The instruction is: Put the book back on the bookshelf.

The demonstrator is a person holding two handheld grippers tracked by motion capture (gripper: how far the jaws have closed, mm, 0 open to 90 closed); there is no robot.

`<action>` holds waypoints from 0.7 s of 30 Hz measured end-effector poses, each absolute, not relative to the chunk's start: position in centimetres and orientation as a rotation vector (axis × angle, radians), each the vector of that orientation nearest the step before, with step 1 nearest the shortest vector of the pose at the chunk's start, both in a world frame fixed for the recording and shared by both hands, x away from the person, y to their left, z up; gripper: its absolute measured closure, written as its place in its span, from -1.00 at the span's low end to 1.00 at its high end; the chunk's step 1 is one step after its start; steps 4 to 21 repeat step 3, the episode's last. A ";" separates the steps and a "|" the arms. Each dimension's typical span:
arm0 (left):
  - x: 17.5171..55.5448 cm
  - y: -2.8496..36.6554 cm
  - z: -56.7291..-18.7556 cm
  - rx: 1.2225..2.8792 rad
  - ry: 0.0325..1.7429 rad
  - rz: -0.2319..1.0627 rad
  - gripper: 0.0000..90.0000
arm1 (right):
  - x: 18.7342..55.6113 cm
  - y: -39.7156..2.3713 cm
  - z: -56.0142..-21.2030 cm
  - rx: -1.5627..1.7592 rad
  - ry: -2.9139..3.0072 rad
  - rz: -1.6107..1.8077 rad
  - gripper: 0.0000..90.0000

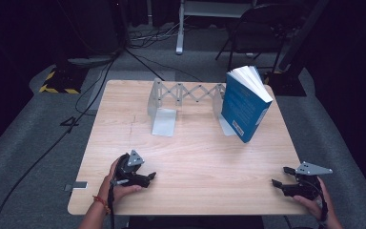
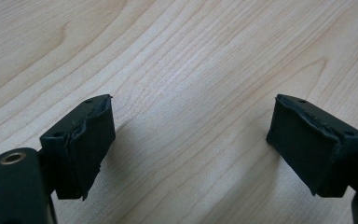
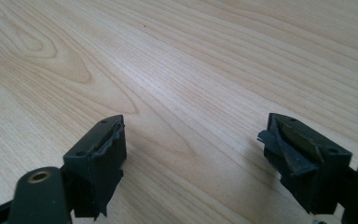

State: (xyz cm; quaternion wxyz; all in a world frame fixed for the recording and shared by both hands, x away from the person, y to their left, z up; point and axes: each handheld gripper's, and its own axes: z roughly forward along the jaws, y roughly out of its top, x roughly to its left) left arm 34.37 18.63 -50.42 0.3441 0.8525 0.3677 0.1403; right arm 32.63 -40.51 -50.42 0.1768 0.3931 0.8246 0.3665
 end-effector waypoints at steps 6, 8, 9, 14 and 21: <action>34.4 18.6 -50.4 2.213 0.956 0.367 -0.67 | 32.6 -40.5 -50.4 1.113 2.334 1.037 -0.53; 34.4 18.6 -50.4 2.213 0.956 0.367 -0.67 | 32.6 -40.5 -50.4 1.113 2.334 1.037 -0.53; 34.4 18.6 -50.4 2.213 0.956 0.367 -0.67 | 32.6 -40.5 -50.4 1.113 2.334 1.037 -0.53; 34.4 18.6 -50.4 2.213 0.956 0.367 -0.67 | 32.6 -40.5 -50.4 1.113 2.334 1.037 -0.53; 34.4 18.6 -50.4 2.213 0.956 0.367 -0.67 | 32.6 -40.5 -50.4 1.113 2.334 1.037 -0.53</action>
